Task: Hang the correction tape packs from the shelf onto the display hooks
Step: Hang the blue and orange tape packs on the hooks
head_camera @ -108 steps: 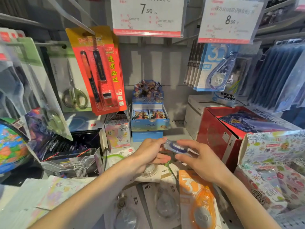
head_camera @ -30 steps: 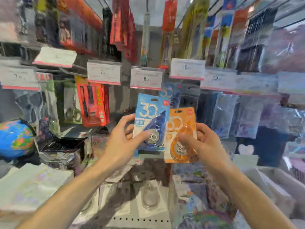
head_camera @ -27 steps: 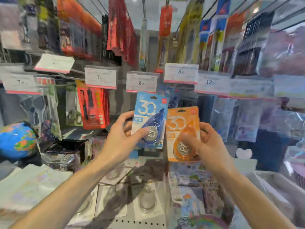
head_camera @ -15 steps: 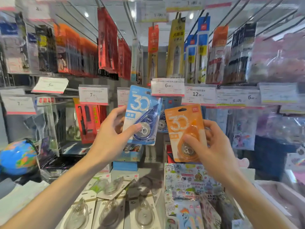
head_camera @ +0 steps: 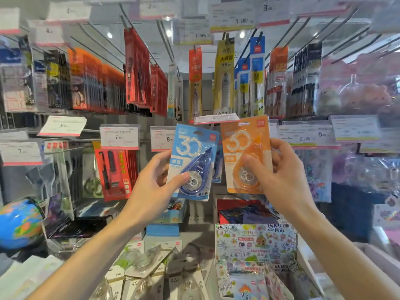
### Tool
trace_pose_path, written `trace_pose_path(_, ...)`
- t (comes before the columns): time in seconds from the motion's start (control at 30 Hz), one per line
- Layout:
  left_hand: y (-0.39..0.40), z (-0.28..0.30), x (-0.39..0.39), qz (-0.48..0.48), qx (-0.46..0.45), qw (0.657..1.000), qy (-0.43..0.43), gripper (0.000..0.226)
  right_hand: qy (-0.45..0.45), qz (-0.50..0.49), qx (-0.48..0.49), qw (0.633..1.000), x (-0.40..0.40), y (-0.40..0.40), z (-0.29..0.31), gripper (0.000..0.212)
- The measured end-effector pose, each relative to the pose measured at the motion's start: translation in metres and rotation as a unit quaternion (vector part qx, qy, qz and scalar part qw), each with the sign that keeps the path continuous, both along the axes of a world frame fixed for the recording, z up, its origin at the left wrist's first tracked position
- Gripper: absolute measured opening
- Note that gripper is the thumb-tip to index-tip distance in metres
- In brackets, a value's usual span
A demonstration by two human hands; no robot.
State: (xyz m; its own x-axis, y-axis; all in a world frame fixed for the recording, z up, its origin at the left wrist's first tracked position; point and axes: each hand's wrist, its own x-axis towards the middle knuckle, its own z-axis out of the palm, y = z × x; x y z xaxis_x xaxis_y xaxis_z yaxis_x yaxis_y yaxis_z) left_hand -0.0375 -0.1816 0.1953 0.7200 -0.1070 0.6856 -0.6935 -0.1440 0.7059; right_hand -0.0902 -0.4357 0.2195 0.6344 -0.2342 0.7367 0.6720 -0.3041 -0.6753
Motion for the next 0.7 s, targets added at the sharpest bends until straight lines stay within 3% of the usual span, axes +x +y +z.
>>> trace_pose_path(0.7, -0.04, -0.013, 0.019, 0.001, 0.015, 0.999, 0.049, 0.044, 0.015, 0.016, -0.015, 1.0, 0.005, -0.015, -0.002, 0.031)
